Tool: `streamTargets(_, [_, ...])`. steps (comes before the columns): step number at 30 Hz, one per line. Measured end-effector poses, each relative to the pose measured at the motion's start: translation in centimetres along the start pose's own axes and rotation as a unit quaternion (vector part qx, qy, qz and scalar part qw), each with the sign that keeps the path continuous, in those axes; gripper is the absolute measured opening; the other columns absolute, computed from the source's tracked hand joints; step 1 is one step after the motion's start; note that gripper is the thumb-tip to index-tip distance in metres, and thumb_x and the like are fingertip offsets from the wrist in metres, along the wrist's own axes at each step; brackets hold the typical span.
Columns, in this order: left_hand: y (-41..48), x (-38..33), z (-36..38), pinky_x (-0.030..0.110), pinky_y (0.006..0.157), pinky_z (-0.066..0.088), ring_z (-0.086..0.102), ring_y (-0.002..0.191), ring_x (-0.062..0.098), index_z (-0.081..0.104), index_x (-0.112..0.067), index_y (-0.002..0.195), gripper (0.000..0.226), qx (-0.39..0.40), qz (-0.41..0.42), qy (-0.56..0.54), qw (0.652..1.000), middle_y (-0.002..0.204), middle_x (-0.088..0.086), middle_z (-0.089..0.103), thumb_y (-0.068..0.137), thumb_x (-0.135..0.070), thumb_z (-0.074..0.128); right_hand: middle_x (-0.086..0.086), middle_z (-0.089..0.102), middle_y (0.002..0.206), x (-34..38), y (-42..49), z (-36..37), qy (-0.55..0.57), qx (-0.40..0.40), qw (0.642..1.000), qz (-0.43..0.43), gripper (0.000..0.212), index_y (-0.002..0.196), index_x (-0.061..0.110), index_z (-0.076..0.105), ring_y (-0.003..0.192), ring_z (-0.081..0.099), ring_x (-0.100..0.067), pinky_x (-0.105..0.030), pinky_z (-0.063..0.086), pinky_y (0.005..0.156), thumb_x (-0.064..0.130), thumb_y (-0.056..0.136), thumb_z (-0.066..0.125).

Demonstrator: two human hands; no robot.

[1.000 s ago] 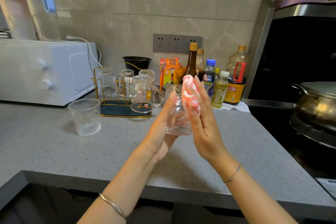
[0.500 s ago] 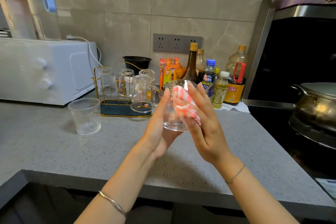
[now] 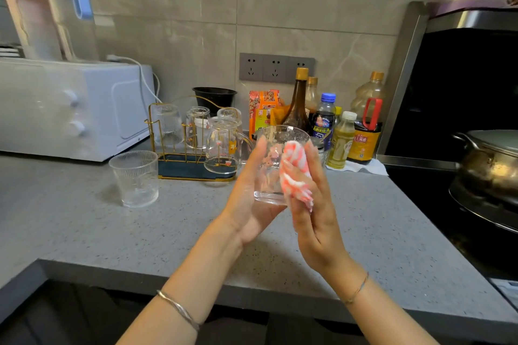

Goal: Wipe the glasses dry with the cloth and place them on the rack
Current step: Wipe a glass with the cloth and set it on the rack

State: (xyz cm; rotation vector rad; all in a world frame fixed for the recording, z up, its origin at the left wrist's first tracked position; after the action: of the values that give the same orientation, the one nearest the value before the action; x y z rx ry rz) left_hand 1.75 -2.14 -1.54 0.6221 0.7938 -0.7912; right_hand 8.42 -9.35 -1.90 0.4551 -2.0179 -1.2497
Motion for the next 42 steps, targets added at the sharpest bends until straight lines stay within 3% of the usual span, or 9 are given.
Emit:
streamTargets(6, [-0.2, 0.6, -0.4, 0.034, 0.085, 0.053, 0.068, 0.092, 0.017, 0.068, -0.016, 0.120, 0.049, -0.034, 0.004, 0.057, 0.998, 0.109, 0.007, 0.072, 0.086, -0.051, 0.058, 0.009, 0.020, 0.158, 0.4, 2.9, -0.9, -0.057, -0.011, 0.998, 0.004, 0.044, 0.144, 0.047, 0.025, 0.149, 0.010, -0.020, -0.041, 0.016, 0.120, 0.040, 0.101, 0.032])
streamTargets(12, [-0.1, 0.7, -0.4, 0.039, 0.088, 0.050, 0.064, 0.093, 0.023, 0.065, -0.010, 0.125, 0.063, -0.060, 0.011, -0.010, 0.998, 0.114, 0.012, 0.066, 0.083, -0.057, 0.060, 0.007, 0.028, 0.155, -1.2, 3.7, -1.2, 0.073, -0.039, 0.986, 0.143, 0.052, 0.149, 0.012, 0.026, 0.143, 0.024, -0.002, -0.021, 0.024, 0.115, 0.032, 0.102, 0.031])
streamTargets(15, [0.0, 0.3, -0.4, 0.034, 0.079, 0.055, 0.067, 0.090, 0.021, 0.063, -0.010, 0.127, 0.063, -0.069, 0.025, -0.027, 0.997, 0.114, 0.011, 0.068, 0.090, -0.059, 0.047, 0.010, 0.019, 0.159, -0.5, 2.2, 0.0, 0.095, -0.024, 0.987, 0.124, 0.059, 0.152, 0.027, 0.016, 0.146, 0.016, -0.006, -0.031, 0.021, 0.119, 0.047, 0.099, 0.030])
streamTargets(19, [0.1, 0.0, -0.6, 0.038, 0.095, 0.049, 0.069, 0.102, 0.022, 0.065, -0.013, 0.122, 0.063, -0.082, 0.016, -0.036, 0.996, 0.115, 0.009, 0.070, 0.088, -0.062, 0.046, 0.015, 0.015, 0.159, 1.0, 1.0, 1.2, 0.011, 0.033, 0.999, 0.025, 0.045, 0.144, 0.052, 0.021, 0.149, 0.005, -0.019, -0.046, 0.014, 0.120, 0.043, 0.101, 0.030])
streamTargets(26, [0.1, -0.9, 0.0, 0.035, 0.086, 0.055, 0.070, 0.099, 0.015, 0.064, -0.020, 0.118, 0.049, -0.065, 0.051, 0.067, 0.994, 0.109, 0.004, 0.074, 0.091, -0.055, 0.042, 0.011, 0.019, 0.156, 1.1, 3.3, 0.1, -0.089, 0.017, 0.996, -0.009, 0.037, 0.132, 0.029, 0.050, 0.149, 0.002, -0.016, -0.059, 0.011, 0.116, 0.041, 0.100, 0.035])
streamTargets(29, [-0.1, -0.7, 0.1, 0.040, 0.089, 0.051, 0.070, 0.099, 0.019, 0.067, -0.022, 0.116, 0.053, -0.064, 0.041, 0.064, 0.995, 0.110, 0.006, 0.073, 0.085, -0.059, 0.045, 0.009, 0.017, 0.158, 1.1, 4.1, 0.0, -0.086, 0.018, 0.996, -0.001, 0.038, 0.133, 0.033, 0.050, 0.149, 0.000, -0.016, -0.050, 0.008, 0.120, 0.044, 0.099, 0.034])
streamTargets(33, [-0.2, -0.4, -0.1, 0.044, 0.096, 0.048, 0.068, 0.098, 0.022, 0.066, -0.018, 0.122, 0.055, -0.058, 0.017, 0.059, 0.996, 0.116, 0.011, 0.070, 0.084, -0.056, 0.054, 0.007, 0.019, 0.159, 0.4, 5.1, -1.1, 0.019, -0.005, 0.996, 0.090, 0.041, 0.133, 0.064, 0.025, 0.148, 0.011, -0.012, -0.038, 0.016, 0.121, 0.053, 0.095, 0.034])
streamTargets(38, [-0.3, 0.0, -0.4, 0.036, 0.094, 0.050, 0.067, 0.097, 0.020, 0.065, -0.013, 0.124, 0.056, -0.031, -0.022, 0.021, 0.999, 0.115, 0.010, 0.069, 0.085, -0.052, 0.058, 0.005, 0.029, 0.155, -0.8, 4.6, -1.3, 0.060, -0.022, 0.987, 0.146, 0.051, 0.147, 0.031, 0.025, 0.141, 0.026, -0.002, -0.022, 0.028, 0.114, 0.035, 0.098, 0.035])
streamTargets(42, [-0.4, -0.1, -0.3, 0.034, 0.087, 0.050, 0.070, 0.086, 0.016, 0.069, -0.014, 0.112, 0.044, -0.008, -0.043, 0.049, 0.998, 0.102, 0.007, 0.073, 0.085, -0.046, 0.056, 0.007, 0.028, 0.154, 0.1, 4.6, -1.2, 0.042, -0.009, 0.992, 0.119, 0.049, 0.127, 0.070, 0.030, 0.142, 0.022, 0.001, -0.014, 0.025, 0.112, 0.030, 0.099, 0.038])
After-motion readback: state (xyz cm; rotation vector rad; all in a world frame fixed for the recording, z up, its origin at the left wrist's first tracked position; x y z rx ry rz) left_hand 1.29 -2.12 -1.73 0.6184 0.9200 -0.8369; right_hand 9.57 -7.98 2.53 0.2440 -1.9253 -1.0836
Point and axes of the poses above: each hand's wrist, its own y-axis towards the middle knuckle, its own z-axis out of the palm, x = y × z, the point moved 5 cm from there along y, towards the middle knuckle
